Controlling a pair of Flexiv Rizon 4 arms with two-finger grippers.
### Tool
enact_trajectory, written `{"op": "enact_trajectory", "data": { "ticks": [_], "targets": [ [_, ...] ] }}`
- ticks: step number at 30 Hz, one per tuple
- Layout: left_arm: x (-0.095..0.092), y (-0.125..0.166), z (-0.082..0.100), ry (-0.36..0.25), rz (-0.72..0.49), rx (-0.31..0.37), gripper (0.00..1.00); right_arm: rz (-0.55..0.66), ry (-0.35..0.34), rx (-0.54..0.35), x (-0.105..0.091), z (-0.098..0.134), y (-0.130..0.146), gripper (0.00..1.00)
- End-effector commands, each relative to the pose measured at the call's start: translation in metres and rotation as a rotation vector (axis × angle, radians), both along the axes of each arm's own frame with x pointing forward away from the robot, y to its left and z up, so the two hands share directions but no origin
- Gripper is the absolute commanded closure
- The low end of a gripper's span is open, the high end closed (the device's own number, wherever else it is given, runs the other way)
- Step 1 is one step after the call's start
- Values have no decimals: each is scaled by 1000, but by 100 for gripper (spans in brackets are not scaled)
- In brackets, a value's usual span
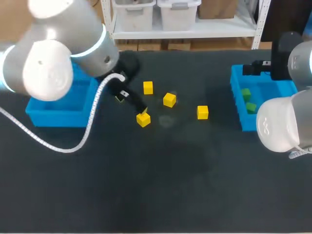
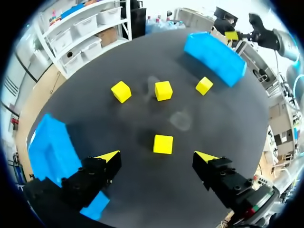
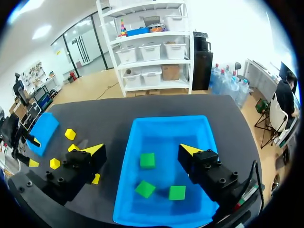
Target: Put the green cubes in the right bin and the yellow cubes in the left bin.
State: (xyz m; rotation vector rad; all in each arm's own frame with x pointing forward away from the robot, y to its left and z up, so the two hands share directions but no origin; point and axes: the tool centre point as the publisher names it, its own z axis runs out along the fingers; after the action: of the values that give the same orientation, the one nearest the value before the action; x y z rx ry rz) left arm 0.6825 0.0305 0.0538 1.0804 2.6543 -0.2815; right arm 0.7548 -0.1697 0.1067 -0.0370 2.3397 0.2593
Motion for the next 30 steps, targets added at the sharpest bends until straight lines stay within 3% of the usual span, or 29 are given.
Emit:
{"op": "enact_trajectory", "data": {
  "ticks": [1, 22, 30],
  "targets": [
    [7, -10, -11, 45, -1, 60, 0, -2, 1, -3, -1, 1, 0, 0],
    [6, -17, -55, 63, -36, 215, 0, -2, 1, -3, -1, 1, 0, 0],
    [15, -22, -59, 35, -23, 239, 0, -2, 1, -3, -1, 1, 0, 0]
  ]
}}
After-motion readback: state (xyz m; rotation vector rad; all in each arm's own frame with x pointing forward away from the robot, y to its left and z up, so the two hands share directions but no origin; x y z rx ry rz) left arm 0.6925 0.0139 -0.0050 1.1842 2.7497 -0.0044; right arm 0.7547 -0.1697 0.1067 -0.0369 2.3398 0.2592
